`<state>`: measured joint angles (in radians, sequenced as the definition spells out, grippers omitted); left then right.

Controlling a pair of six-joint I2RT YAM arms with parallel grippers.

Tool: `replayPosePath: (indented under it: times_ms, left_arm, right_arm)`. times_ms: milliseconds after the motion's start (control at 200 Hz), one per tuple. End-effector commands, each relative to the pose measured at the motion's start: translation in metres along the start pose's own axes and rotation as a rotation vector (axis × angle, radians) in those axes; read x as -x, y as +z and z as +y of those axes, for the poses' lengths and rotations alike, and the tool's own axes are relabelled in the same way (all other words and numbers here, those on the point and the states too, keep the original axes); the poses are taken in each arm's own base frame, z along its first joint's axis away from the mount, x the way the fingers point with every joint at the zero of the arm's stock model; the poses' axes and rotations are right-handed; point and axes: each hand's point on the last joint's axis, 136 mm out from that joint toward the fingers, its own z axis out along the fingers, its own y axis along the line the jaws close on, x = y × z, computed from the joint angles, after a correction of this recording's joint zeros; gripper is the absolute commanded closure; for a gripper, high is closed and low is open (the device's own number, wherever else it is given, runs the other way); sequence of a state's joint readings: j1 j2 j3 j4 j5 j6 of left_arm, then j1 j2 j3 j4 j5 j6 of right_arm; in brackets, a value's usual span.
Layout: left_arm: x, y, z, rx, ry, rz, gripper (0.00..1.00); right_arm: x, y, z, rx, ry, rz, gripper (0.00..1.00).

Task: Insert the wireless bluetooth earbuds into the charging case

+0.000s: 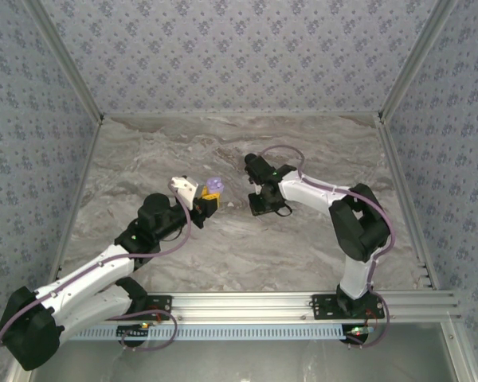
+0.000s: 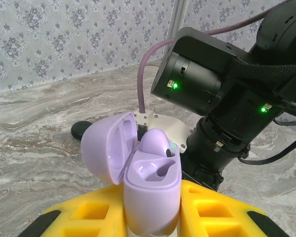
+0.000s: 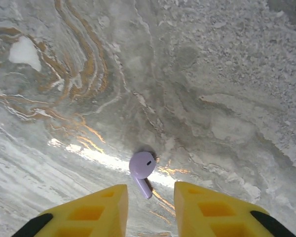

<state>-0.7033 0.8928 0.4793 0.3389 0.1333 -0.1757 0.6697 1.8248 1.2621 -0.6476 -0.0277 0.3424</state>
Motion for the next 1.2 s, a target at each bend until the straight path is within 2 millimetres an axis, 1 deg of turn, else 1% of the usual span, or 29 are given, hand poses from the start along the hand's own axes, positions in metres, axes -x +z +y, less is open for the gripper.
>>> replayPosePath:
  times_ms: [0,100,310,480,640,865,1119,1194]
  left_arm:
    - [0.009,0.000,-0.003,-0.009,0.002,-0.028,0.74]
    - [0.009,0.000,-0.004,-0.010,0.002,-0.028,0.74]
    - [0.010,0.000,-0.004,-0.010,0.006,-0.029,0.74]
    - [0.010,0.000,-0.003,-0.008,0.006,-0.029,0.74]
    - [0.010,0.001,-0.004,-0.008,0.006,-0.029,0.74]
    - [0.010,0.001,-0.003,-0.007,0.004,-0.025,0.74]
    - [0.010,0.001,-0.003,-0.006,0.006,-0.027,0.74]
    - [0.010,0.001,-0.003,-0.006,0.007,-0.025,0.74]
  right_arm:
    - [0.004,-0.005,0.010,0.034,-0.052,0.008,0.62]
    - [0.004,0.002,0.012,0.038,-0.079,0.030,0.56]
    - [0.005,0.013,0.014,0.037,-0.108,0.069,0.54]
    - [0.003,0.018,0.012,0.017,-0.121,0.096,0.54]
    - [-0.001,0.023,0.013,0.018,-0.138,0.122,0.55]
    - [-0.003,0.029,0.013,0.004,-0.147,0.140,0.58]
    - [-0.005,0.033,0.010,-0.020,-0.152,0.153,0.59]
    - [-0.006,0.035,0.010,-0.019,-0.155,0.158,0.60]
